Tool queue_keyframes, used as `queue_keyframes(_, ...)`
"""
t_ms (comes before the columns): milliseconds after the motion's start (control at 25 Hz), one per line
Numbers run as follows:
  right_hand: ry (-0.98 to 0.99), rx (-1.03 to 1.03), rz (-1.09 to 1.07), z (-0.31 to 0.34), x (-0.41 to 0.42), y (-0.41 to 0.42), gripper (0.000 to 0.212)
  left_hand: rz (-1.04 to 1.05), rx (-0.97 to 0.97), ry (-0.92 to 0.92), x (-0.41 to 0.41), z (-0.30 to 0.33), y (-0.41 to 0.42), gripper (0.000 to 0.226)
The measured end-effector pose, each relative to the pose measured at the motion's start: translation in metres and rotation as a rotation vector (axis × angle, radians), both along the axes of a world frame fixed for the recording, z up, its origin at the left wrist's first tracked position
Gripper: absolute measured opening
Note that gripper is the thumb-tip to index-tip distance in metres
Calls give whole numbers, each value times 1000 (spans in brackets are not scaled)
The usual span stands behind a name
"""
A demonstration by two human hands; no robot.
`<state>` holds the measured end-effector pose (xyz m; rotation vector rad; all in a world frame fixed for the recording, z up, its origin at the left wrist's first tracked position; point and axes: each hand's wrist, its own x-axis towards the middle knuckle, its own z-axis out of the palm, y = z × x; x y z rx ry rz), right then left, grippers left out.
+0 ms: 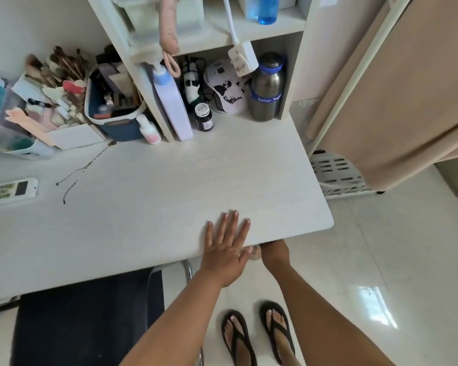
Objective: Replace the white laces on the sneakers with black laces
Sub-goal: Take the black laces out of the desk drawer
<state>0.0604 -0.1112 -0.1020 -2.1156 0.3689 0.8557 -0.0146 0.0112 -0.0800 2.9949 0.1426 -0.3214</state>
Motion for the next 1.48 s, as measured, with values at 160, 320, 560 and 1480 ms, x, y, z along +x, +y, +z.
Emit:
queue_keyframes(160,-74,-65,41,-12,-24,-14,24,26,32,59,2,9,2,64)
queue_keyframes(320,-113,-9,22,-15,-70,-51,12,113,-122,132,-5,24,-10,70)
queue_keyframes(560,-53,10,74,-12,-118,-96,19,209,-535,-183,-60,41,-68,39)
queue_keyframes(1480,1002,934,-462,104,-135,-157,79,1063,-1342,82,-106,108,-156,13)
